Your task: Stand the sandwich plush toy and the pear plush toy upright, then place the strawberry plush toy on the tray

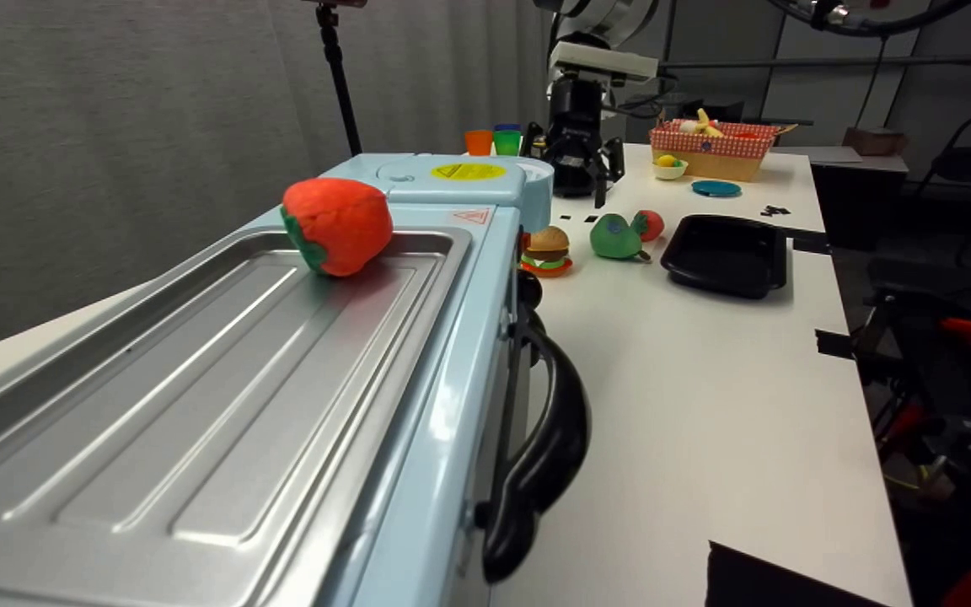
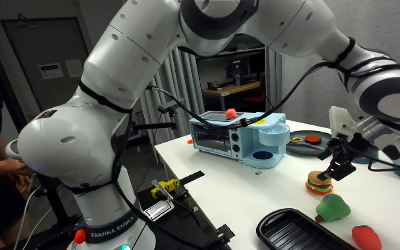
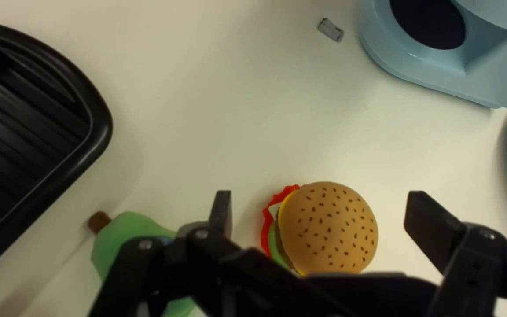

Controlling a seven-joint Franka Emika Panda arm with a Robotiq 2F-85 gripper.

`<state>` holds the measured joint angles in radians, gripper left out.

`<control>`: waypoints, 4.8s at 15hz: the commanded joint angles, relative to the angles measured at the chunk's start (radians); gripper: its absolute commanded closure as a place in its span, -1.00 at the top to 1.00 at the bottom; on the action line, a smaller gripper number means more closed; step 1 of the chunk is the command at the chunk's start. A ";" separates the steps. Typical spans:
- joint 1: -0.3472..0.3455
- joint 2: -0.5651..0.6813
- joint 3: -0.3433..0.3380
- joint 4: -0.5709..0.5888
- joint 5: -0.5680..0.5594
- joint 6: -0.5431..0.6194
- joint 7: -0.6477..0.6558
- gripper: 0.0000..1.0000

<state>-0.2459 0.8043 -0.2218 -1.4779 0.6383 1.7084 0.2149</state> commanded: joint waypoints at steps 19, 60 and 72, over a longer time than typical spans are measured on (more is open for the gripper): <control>0.084 -0.247 0.060 -0.455 -0.568 0.499 -0.143 1.00; 0.204 -0.277 -0.033 -0.794 -0.725 1.208 -0.020 0.99; 0.181 -0.256 -0.040 -0.727 -0.709 1.152 -0.042 -0.75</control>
<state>-0.0630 0.5422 -0.2501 -2.2313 -0.0769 2.8989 0.1953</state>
